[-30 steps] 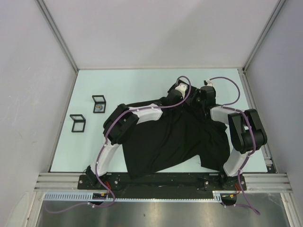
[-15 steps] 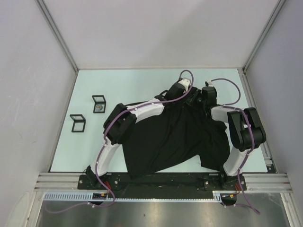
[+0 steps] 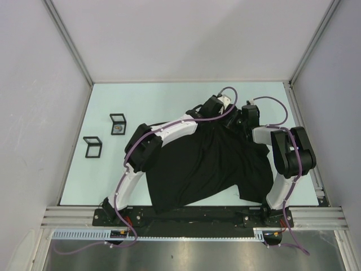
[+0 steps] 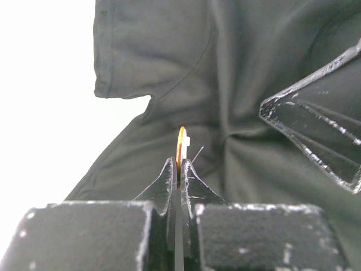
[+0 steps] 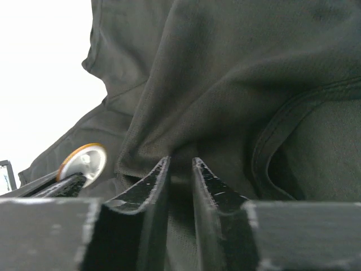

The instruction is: Remove the brooch from the garment

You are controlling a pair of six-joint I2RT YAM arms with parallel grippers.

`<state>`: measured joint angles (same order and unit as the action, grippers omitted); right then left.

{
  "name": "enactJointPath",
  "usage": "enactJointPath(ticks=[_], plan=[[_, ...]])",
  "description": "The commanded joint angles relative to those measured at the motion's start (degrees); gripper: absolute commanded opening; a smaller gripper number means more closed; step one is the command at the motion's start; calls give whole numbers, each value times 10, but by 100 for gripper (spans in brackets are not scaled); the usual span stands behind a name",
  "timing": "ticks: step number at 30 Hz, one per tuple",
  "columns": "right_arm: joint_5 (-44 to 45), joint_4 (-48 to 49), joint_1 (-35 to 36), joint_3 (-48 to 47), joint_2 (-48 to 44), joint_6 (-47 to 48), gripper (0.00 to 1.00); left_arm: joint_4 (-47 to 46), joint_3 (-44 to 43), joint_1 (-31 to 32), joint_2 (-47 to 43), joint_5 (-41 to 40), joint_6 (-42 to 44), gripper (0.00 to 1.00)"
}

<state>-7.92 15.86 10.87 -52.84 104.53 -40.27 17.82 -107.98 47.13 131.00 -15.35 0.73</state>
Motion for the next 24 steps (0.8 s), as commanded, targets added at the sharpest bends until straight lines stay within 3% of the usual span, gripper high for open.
enactJointPath(ticks=[1,5,9,13,18,20,24], plan=[[10,-7,-1,-2,-16,12,28,-3,-4,3,-51,-1,66,0],[18,-18,-2,-1,-18,15,28,74,-62,5,-22,9,75,0],[33,-28,-6,12,-45,26,31,33,1,5,-71,-18,38,0],[69,-77,8,15,-119,41,39,-26,111,3,-179,19,-27,0],[67,-178,54,22,-216,81,49,-65,227,-16,-344,148,-158,0],[41,-202,85,29,-266,99,54,-84,300,-22,-427,185,-206,0],[-108,-214,138,75,-350,141,60,-130,427,-49,-566,268,-266,0]])
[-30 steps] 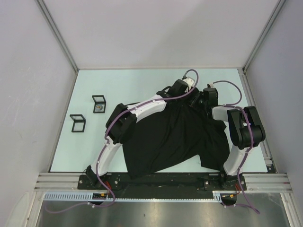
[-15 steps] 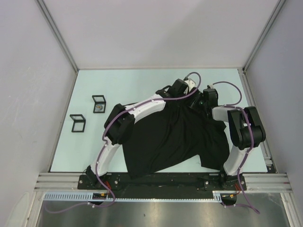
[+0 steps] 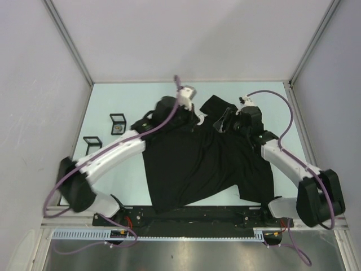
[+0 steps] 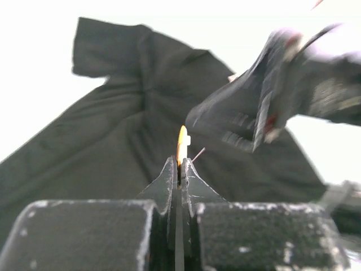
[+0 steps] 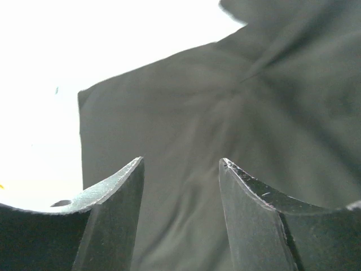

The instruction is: Remove the brooch from the garment

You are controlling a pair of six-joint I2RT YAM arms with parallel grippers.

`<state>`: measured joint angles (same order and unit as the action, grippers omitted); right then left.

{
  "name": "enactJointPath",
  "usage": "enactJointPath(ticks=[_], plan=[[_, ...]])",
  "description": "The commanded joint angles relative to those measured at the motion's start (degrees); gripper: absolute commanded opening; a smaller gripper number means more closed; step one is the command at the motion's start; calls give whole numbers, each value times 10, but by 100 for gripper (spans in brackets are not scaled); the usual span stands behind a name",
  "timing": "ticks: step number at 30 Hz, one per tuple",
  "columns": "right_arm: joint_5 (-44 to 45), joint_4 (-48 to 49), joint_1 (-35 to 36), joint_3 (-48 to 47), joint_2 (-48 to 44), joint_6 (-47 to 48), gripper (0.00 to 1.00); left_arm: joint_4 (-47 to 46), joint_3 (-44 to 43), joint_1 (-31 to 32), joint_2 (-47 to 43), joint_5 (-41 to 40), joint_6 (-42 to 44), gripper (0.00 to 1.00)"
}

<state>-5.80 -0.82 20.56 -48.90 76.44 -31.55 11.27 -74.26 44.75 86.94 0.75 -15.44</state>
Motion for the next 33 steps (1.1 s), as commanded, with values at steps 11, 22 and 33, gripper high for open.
enactJointPath(ticks=[11,22,33], plan=[[-349,190,165,123,-150,8,64,-330,377,-135,-318,338,-245,0],[-311,323,175,137,-118,-58,54,-445,432,-143,-325,404,-283,0],[-323,390,174,169,-135,-85,40,-528,455,-148,-303,437,-338,0]])
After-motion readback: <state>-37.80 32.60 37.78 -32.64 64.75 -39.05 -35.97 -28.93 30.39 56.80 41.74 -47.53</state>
